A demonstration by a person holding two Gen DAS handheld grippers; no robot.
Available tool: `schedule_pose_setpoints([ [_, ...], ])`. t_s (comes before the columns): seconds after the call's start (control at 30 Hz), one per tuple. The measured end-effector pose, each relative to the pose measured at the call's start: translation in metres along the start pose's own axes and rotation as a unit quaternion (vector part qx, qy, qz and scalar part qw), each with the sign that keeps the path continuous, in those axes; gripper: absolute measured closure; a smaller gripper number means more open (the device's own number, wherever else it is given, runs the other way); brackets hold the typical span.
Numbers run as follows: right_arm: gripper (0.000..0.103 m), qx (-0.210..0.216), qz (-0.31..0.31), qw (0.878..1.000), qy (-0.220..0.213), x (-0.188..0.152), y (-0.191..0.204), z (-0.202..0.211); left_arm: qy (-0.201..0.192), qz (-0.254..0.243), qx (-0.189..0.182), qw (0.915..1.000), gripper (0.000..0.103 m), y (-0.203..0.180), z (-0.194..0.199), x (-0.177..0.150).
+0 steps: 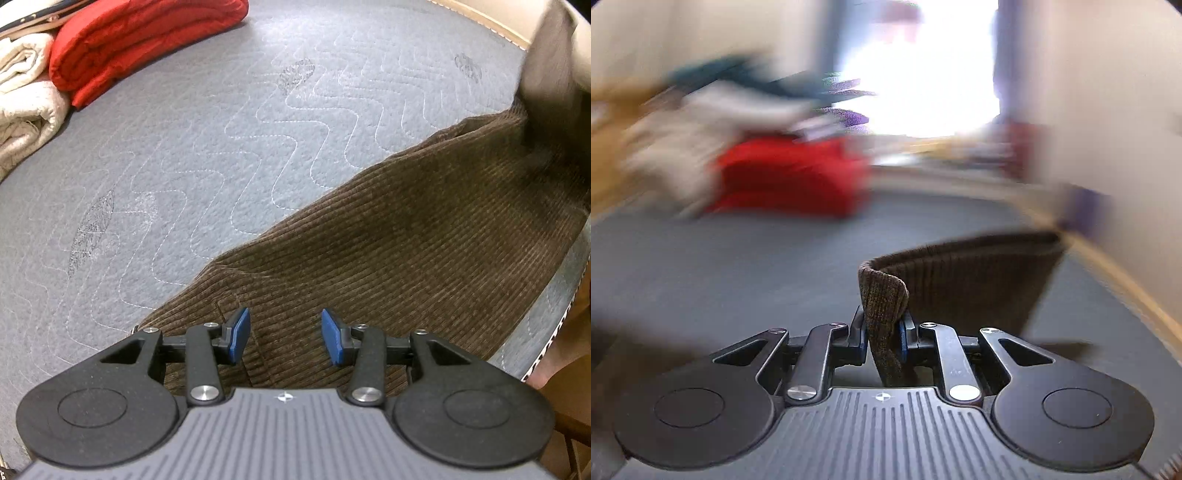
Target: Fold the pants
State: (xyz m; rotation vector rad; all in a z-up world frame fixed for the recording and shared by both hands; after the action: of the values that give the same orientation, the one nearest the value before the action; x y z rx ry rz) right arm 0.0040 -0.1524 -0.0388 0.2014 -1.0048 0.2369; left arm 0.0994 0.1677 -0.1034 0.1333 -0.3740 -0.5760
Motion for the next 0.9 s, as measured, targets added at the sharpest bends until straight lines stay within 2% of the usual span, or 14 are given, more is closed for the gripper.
schedule_pose_setpoints([
  [0.03, 0.081, 0.033, 0.024, 0.998, 0.049, -0.02, 0.027, -0.014, -0.001, 0.003, -0.001, 1.0, 0.055, 0.0, 0.001, 0.001],
  [0.1, 0.08, 0.085, 0.061, 0.982, 0.156, -0.066, 0.069, -0.039, -0.002, 0.007, -0.003, 1.0, 0.055, 0.002, 0.001, 0.001],
  [0.13, 0.08, 0.097, 0.078, 0.976, 0.181, -0.08, 0.08, -0.043, -0.003, 0.009, -0.003, 1.0, 0.055, 0.002, 0.002, 0.002],
  [0.17, 0.08, 0.1, 0.096, 0.972, 0.187, -0.09, 0.088, -0.042, -0.005, 0.011, -0.004, 0.9999, 0.055, 0.002, 0.003, 0.003],
  [0.23, 0.078, 0.109, 0.115, 0.972, 0.173, -0.089, 0.092, -0.033, -0.012, 0.013, -0.007, 0.9998, 0.055, 0.002, 0.005, 0.005],
  [0.3, 0.073, 0.107, 0.08, 0.981, 0.139, -0.071, 0.075, -0.023, -0.016, 0.01, -0.007, 0.9998, 0.055, 0.003, 0.006, 0.007],
  [0.37, 0.067, 0.077, 0.003, 0.992, 0.1, -0.047, 0.032, -0.017, -0.02, 0.01, -0.007, 0.9997, 0.055, 0.004, 0.006, 0.008],
  [0.43, 0.064, 0.021, -0.074, 0.995, 0.058, -0.025, -0.025, -0.012, -0.019, 0.009, -0.006, 0.9998, 0.054, 0.005, 0.005, 0.009],
  [0.5, 0.058, -0.066, -0.147, 0.987, 0.029, -0.013, -0.092, -0.011, -0.018, 0.005, -0.006, 0.9998, 0.054, 0.003, 0.005, 0.009],
  [0.57, 0.057, -0.134, -0.189, 0.972, 0.034, -0.012, -0.148, -0.021, -0.016, 0.0, -0.007, 0.9999, 0.054, 0.002, 0.003, 0.009],
  [0.63, 0.057, -0.18, -0.203, 0.961, 0.058, -0.016, -0.186, -0.042, -0.012, -0.006, -0.004, 0.9999, 0.054, 0.002, 0.0, 0.01],
  [0.7, 0.057, -0.2, -0.182, 0.959, 0.08, -0.021, -0.211, -0.066, -0.009, -0.005, -0.005, 0.9999, 0.054, 0.002, -0.001, 0.01],
  [0.77, 0.057, -0.218, -0.139, 0.961, 0.101, -0.03, -0.217, -0.093, -0.007, -0.001, -0.003, 1.0, 0.054, 0.003, -0.002, 0.012],
  [0.9, 0.053, -0.215, -0.092, 0.962, 0.141, -0.047, -0.212, -0.132, -0.005, 0.01, -0.003, 0.9999, 0.054, 0.006, -0.003, 0.012],
])
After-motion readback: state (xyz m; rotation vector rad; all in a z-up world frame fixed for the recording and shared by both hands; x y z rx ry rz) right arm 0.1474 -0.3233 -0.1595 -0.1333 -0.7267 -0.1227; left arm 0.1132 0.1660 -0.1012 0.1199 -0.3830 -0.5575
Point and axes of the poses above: each gripper's, at about its wrist camera, not at the fingertips, and z roughly against the way its jaws point, y to its left, x to its top, the point moved 5 cm from there along -z, roughly the way its jaws point, and after that the axes turned 12 degrees about -z, right-handed, at the moved point
